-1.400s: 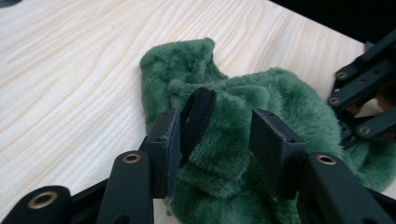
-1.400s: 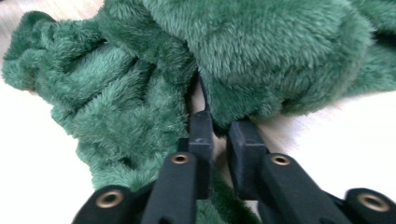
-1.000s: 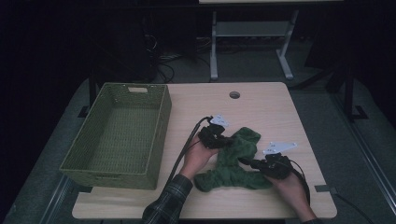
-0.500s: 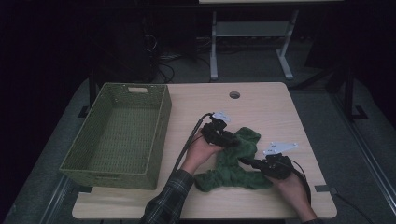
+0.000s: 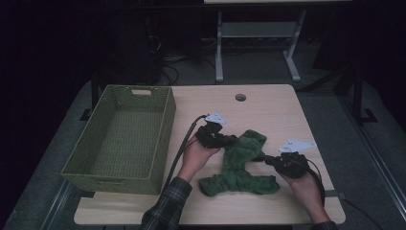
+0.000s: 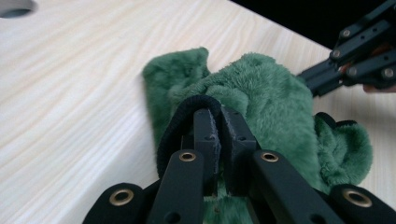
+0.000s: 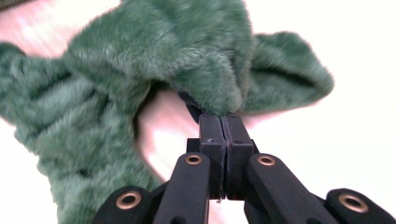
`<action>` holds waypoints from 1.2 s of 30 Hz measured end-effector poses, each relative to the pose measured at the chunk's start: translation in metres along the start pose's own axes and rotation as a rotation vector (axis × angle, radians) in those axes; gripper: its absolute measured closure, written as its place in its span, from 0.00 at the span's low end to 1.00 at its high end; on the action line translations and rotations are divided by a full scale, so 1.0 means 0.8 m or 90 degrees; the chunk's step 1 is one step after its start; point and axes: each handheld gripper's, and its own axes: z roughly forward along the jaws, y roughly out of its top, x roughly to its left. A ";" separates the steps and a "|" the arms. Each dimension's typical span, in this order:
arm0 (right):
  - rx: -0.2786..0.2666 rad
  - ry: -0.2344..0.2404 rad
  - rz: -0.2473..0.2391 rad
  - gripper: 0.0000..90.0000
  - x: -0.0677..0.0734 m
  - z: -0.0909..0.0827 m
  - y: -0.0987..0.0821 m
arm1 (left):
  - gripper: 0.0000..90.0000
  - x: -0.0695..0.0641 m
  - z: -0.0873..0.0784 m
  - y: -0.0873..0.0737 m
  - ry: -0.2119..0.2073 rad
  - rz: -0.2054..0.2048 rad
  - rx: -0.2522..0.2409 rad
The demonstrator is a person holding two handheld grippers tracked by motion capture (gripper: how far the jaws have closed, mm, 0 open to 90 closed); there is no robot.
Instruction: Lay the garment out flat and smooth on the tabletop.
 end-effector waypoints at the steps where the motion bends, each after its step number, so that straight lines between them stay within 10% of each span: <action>1: -0.007 -0.004 -0.002 0.99 -0.001 -0.002 0.004 | 0.95 0.000 0.000 0.000 0.000 0.000 0.000; 13: -0.034 -0.005 -0.072 1.00 0.003 0.023 0.065 | 0.95 0.012 -0.048 -0.045 0.124 -0.060 -0.010; 27: 0.060 0.038 -0.060 1.00 -0.002 0.095 0.056 | 0.95 0.023 -0.008 -0.092 0.157 -0.101 0.095; 36: 0.028 0.029 -0.041 0.81 -0.005 0.075 0.060 | 0.69 0.019 -0.027 -0.078 0.161 -0.105 0.042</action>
